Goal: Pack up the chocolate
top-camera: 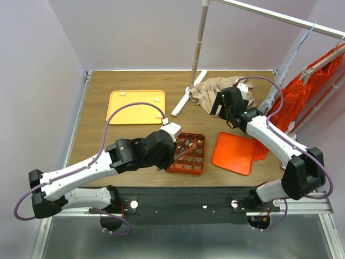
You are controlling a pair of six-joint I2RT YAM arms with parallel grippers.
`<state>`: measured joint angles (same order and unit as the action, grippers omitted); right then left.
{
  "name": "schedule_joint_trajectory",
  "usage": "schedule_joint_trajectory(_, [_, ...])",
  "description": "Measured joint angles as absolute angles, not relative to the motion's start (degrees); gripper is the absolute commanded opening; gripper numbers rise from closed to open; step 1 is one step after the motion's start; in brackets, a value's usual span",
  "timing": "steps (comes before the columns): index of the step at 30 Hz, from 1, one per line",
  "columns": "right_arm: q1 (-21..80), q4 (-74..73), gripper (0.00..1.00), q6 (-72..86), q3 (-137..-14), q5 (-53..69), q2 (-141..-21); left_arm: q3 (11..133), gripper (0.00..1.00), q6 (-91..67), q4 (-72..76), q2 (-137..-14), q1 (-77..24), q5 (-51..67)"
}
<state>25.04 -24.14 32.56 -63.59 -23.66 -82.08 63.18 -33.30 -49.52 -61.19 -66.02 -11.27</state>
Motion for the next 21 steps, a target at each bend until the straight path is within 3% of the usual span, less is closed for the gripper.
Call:
schedule_joint_trajectory(17, [25.0, -24.1, 0.98, 32.5, -63.6, -23.7, -82.7, 62.0, 0.18, -34.1, -49.4, -62.4, -66.5, -12.8])
schedule_joint_trajectory(21, [25.0, -24.1, 0.98, 32.5, -63.6, -23.7, -83.0, 61.3, 0.32, -34.1, -49.3, -62.5, -66.5, -12.8])
